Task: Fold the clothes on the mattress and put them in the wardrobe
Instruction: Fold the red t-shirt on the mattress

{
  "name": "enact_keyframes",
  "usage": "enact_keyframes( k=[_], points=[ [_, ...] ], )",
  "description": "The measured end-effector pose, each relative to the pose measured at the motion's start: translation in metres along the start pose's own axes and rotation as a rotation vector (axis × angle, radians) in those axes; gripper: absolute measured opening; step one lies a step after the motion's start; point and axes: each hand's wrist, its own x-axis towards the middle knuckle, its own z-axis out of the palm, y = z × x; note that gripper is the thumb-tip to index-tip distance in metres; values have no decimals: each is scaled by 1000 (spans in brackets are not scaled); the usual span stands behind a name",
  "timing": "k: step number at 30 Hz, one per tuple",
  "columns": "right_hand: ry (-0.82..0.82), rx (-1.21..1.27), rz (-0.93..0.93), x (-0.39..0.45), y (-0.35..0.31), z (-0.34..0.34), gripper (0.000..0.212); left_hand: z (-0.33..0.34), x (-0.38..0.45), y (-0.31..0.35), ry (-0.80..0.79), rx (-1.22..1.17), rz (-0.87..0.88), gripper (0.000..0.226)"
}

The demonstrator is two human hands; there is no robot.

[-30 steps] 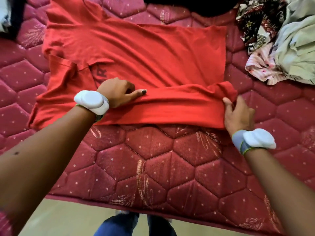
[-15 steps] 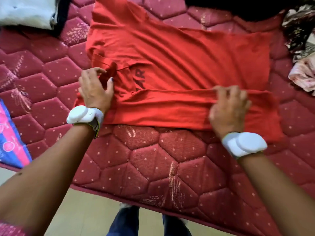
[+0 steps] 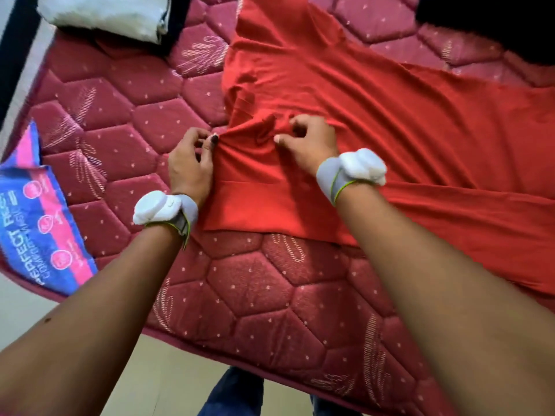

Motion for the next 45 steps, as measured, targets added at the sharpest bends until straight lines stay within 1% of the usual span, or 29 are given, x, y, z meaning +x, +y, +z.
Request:
enact_keyframes(
  k=[1, 2, 4, 6, 8, 10, 12, 14, 15, 16, 17, 18, 20, 21, 22, 24, 26, 28, 29, 31, 33, 35, 36, 38, 40, 41, 42, 43, 45],
  points=[
    [31, 89, -17, 5, 1, -7, 27, 0, -1, 2, 9, -9, 8, 24],
    [40, 107, -28, 15, -2, -8, 27, -3, 3, 1, 14, -18, -4, 26],
    [19, 58, 25, 26, 3, -13, 21, -3, 5, 2, -32, -11, -68, 32],
    [-46, 155, 119, 33, 4, -17, 12, -2, 12, 1, -101, 34, -154, 39],
    [-140, 319, 188, 37, -5, -18, 21, -1, 23, 1, -157, 12, -221, 43],
    [-201, 357, 154, 40, -10, -17, 21, 4, 35, 4, -206, -56, -228, 44],
    [-187, 361, 51, 41, -8, -16, 25, 7, 47, 11, -182, -82, -114, 43],
    [-163, 369, -8, 39, -5, -17, 33, 7, 63, 19, -141, 9, 105, 45],
    [-170, 372, -41, 38, -2, -18, 36, 6, 72, 24, -160, 87, 232, 48],
    [-189, 386, -68, 37, -1, -20, 39, 5, 81, 30, -235, 179, 349, 53],
    [-211, 400, -93, 36, 0, -24, 40, 5, 89, 36, -355, 283, 435, 56],
    [-230, 410, -114, 35, 0, -28, 41, 5, 94, 42, -488, 387, 481, 58],
    [-252, 425, -153, 35, 0, -34, 40, 5, 101, 46, -694, 531, 503, 50],
    [-251, 431, -165, 35, 0, -36, 38, 5, 104, 45, -750, 554, 496, 43],
    [-243, 437, -162, 34, 0, -38, 35, 3, 107, 43, -770, 551, 495, 37],
    [-232, 456, -134, 35, 3, -41, 34, -4, 114, 37, -741, 448, 493, 40],
    [-236, 527, -97, 34, 6, -43, 39, -17, 122, 37, -691, 165, 402, 40],
    [-229, 657, -22, 35, 8, -43, 39, -26, 124, 34, -603, -130, 324, 27],
    [-187, 666, 22, 35, 7, -40, 38, -28, 125, 31, -548, -201, 312, 25],
    [-43, 475, 76, 38, 7, -32, 33, -26, 121, 23, -513, -236, 260, 24],
    [68, 283, 61, 40, 6, -26, 25, -17, 115, 12, -526, -198, 203, 23],
    [81, 283, 34, 35, -2, -25, 16, -18, 109, 8, -494, -176, 191, 26],
    [61, 341, 41, 30, -6, -28, 19, -21, 104, 9, -470, -199, 191, 24],
    [-51, 604, 83, 13, -15, -34, 23, -30, 93, 16, -445, -259, 224, 16],
    [-177, 841, 93, -10, -12, -42, 20, -40, 75, 18, -507, -313, 258, 20],
    [-233, 881, 85, -22, -7, -44, 19, -44, 63, 15, -564, -312, 258, 25],
    [-289, 858, 74, -32, 0, -44, 17, -48, 51, 7, -622, -286, 246, 29],
    [-331, 760, 70, -40, 8, -41, 17, -51, 38, -2, -671, -241, 238, 34],
    [-367, 434, 49, -47, 27, -31, 36, -55, 16, -19, -708, -138, 250, 51]
  ],
)
